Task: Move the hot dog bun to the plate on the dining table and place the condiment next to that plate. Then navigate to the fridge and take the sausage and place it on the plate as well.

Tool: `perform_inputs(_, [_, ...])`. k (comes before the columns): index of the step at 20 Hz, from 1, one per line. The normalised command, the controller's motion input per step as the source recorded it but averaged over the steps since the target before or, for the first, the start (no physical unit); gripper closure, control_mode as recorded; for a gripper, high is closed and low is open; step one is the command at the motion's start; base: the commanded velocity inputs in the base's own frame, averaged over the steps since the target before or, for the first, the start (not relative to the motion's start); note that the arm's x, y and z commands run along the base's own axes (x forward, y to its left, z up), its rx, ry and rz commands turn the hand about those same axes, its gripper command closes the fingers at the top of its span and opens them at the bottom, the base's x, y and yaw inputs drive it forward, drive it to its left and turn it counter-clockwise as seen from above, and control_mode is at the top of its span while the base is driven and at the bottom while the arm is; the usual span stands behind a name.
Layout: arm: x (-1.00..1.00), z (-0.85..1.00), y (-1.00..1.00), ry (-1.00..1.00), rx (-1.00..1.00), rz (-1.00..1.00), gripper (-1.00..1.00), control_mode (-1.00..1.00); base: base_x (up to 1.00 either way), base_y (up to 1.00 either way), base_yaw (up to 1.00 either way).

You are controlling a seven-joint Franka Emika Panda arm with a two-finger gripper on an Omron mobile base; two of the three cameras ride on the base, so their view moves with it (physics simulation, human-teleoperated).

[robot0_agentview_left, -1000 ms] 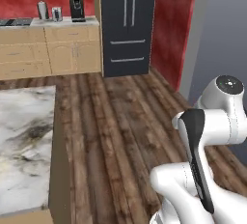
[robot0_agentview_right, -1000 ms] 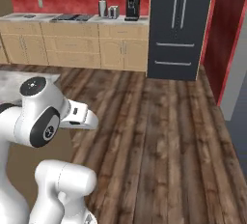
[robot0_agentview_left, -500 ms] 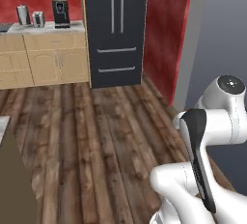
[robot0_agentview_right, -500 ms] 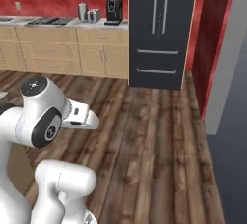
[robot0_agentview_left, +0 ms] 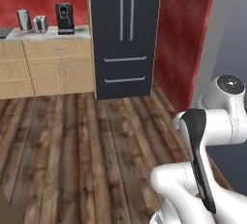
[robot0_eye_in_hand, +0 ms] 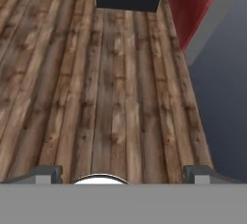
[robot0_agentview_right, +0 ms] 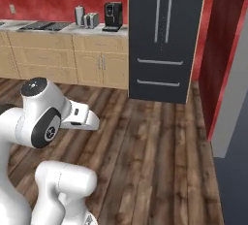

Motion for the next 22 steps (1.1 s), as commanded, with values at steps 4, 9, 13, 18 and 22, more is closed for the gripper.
perform_inputs(4, [0.00,0.00,0.00,0.00,0.00,0.00,-1.00,1.00,1.00,-0.59,0.04])
perform_inputs(9, [0.00,0.00,0.00,0.00,0.00,0.00,-1.00,1.00,1.00,-0.62,0.00])
perform_inputs(13, [0.00,0.00,0.00,0.00,0.00,0.00,-1.00,1.00,1.00,-0.52,0.00])
perform_inputs(18, [0.00,0.00,0.00,0.00,0.00,0.00,-1.00,1.00,1.00,-0.43,0.01])
perform_inputs(22, [0.00,0.00,0.00,0.00,0.00,0.00,-1.00,1.00,1.00,-0.33,0.00])
